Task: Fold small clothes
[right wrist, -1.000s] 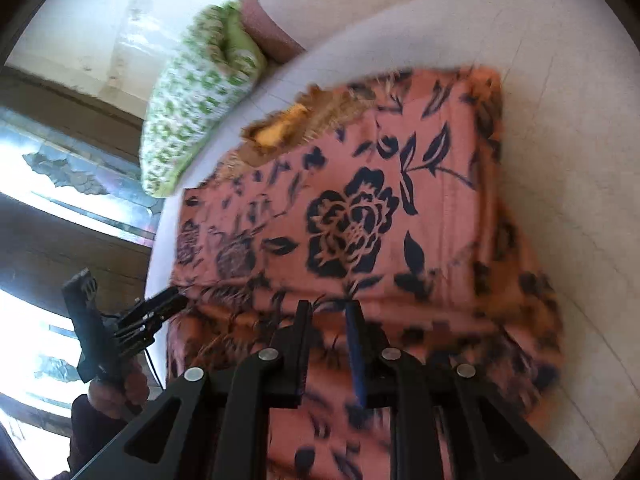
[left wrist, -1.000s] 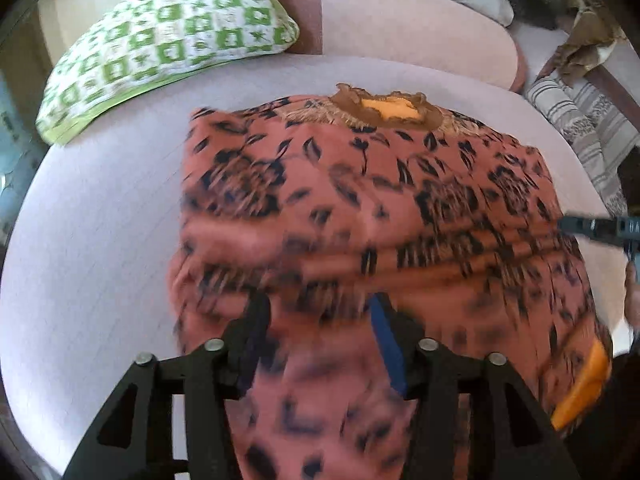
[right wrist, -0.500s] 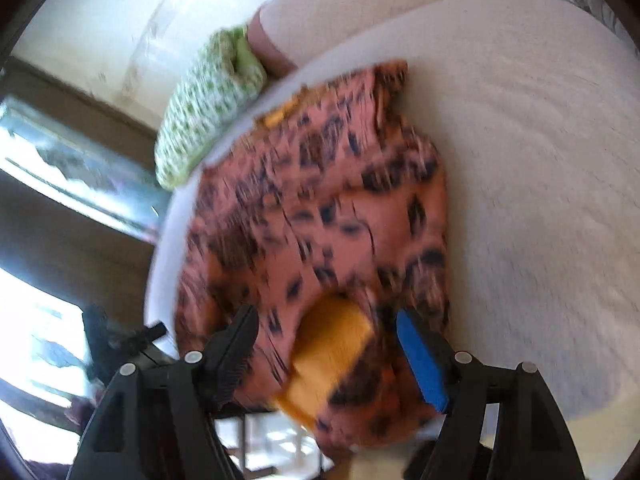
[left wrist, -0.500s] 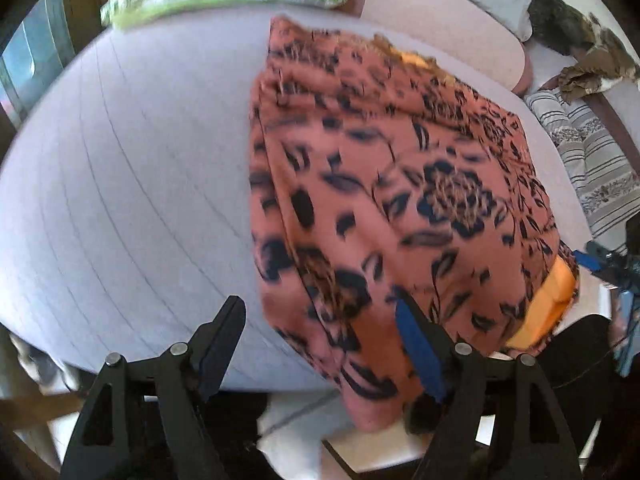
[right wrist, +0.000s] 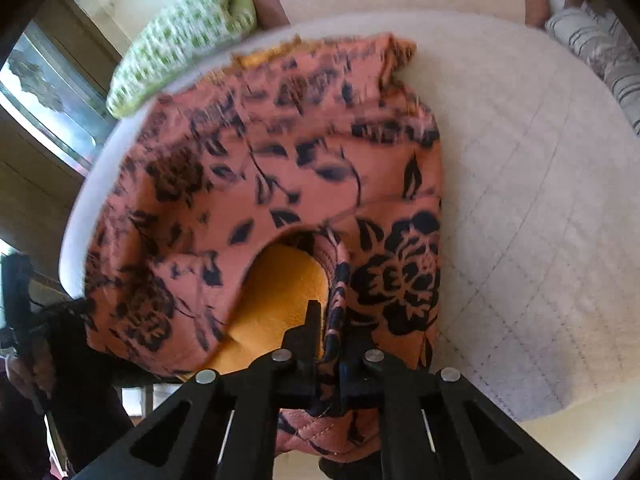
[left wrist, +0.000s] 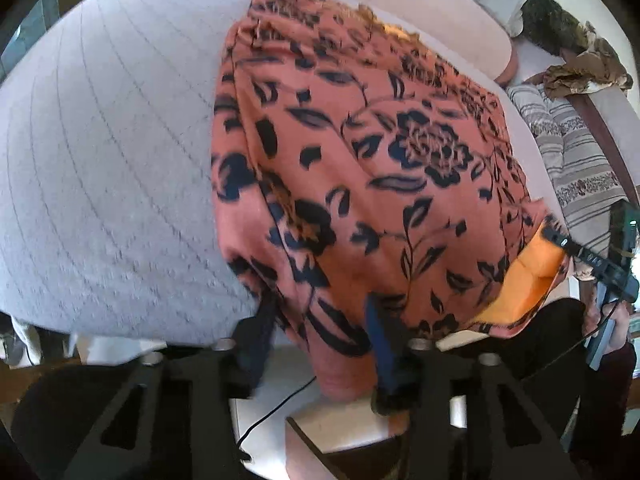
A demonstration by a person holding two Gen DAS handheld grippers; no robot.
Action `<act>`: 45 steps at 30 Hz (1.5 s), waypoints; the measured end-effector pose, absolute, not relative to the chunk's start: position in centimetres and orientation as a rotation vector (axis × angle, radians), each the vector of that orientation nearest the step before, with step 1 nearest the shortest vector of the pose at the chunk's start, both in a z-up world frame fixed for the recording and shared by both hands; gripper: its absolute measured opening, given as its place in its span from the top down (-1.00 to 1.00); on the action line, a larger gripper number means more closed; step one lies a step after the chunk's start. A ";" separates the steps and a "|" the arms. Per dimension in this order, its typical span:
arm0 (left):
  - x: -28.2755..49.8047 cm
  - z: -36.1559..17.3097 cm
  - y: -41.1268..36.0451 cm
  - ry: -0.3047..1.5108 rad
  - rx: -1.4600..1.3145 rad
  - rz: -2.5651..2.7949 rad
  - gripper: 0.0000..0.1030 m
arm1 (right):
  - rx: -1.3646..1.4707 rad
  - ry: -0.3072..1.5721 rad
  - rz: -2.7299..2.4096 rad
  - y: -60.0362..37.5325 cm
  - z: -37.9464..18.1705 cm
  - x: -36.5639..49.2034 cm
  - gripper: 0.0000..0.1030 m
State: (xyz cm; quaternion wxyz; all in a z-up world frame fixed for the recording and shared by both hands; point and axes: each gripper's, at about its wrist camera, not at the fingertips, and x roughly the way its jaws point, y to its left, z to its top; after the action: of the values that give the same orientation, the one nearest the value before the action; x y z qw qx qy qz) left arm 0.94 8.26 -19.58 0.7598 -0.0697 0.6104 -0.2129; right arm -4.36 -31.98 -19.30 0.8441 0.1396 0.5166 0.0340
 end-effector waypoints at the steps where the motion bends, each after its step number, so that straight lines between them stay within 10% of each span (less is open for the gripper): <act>1: 0.9 -19.8 8.5 1.350 -0.161 -0.450 -0.37 | 0.301 1.067 0.068 -32.2 -18.4 -4.8 0.89; 11: 1.8 -20.5 11.6 1.357 -0.309 -0.372 -0.38 | 0.415 0.763 -0.174 -39.7 -8.5 -10.3 0.91; 23: 0.7 -19.9 8.7 1.318 -0.198 -0.348 -0.35 | 0.500 0.831 -0.186 -41.6 -11.3 -10.6 0.91; 24: 0.7 -19.7 8.0 1.302 -0.185 -0.362 -0.30 | 0.501 0.834 -0.167 -41.0 -12.0 -10.1 0.91; 26: 0.7 -19.4 6.6 1.274 -0.150 -0.388 0.60 | 0.518 0.840 -0.117 -40.2 -12.4 -9.8 0.91; 27: 0.7 -19.2 6.5 1.262 -0.160 -0.393 0.66 | 0.528 0.848 -0.099 -40.0 -12.8 -9.4 0.90; 45: 0.4 -14.1 14.1 1.176 -0.336 -0.316 0.71 | 0.556 1.111 0.601 -21.8 -18.5 -5.6 0.82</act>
State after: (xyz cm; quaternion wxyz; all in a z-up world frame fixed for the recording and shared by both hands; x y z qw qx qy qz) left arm 0.35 14.13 -14.15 0.8071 -0.1570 0.5496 -0.1477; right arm -5.61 -21.78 -18.45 0.7712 0.2565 0.5123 0.2774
